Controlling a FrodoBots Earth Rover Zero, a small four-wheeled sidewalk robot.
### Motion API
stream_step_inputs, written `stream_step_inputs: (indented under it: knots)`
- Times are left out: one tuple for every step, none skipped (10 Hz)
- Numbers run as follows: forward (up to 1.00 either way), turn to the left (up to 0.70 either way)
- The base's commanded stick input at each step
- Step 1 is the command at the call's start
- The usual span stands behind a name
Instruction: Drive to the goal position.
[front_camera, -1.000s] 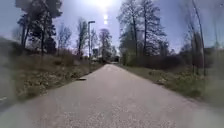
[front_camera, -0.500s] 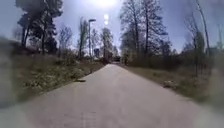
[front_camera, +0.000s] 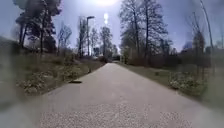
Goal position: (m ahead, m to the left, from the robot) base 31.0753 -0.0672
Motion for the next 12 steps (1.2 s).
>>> stream_step_inputs:
  knots:
    - [0.70, 0.00]
    - [0.70, 0.00]
    - [0.70, 0.00]
    - [0.70, 0.00]
    - [0.70, 0.00]
    - [0.70, 0.00]
    - [0.70, 0.00]
    - [0.70, 0.00]
    - [0.70, 0.00]
    - [0.70, 0.00]
    - [0.70, 0.00]
    - [0.70, 0.00]
